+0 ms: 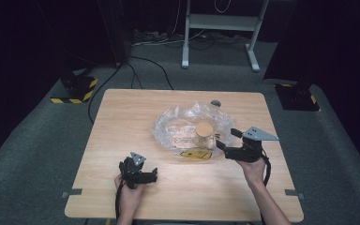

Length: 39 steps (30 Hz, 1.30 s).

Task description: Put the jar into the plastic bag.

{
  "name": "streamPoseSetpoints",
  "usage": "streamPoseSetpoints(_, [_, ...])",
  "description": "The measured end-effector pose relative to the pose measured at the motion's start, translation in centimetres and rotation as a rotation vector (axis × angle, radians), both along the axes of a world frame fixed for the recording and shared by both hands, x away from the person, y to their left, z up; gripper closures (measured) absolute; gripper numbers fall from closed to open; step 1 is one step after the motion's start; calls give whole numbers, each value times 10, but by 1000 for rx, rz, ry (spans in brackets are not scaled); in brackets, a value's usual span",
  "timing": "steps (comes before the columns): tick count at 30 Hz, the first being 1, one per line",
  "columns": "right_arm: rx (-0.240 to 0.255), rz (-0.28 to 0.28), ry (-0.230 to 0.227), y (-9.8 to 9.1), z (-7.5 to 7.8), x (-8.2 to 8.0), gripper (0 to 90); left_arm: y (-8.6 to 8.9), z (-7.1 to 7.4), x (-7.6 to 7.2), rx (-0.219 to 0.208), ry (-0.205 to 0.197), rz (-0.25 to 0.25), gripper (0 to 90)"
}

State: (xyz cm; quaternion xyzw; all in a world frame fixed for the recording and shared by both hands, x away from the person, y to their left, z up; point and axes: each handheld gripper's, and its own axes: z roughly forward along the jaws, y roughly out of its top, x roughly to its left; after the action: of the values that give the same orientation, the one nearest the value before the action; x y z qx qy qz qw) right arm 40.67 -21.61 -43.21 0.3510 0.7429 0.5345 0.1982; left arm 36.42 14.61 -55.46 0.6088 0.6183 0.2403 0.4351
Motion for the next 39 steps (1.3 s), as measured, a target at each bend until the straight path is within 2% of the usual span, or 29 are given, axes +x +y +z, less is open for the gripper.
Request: streamPoseSetpoints(39, [21, -14, 10, -20, -13, -38, 170, 0, 0, 0, -1, 0, 1, 31])
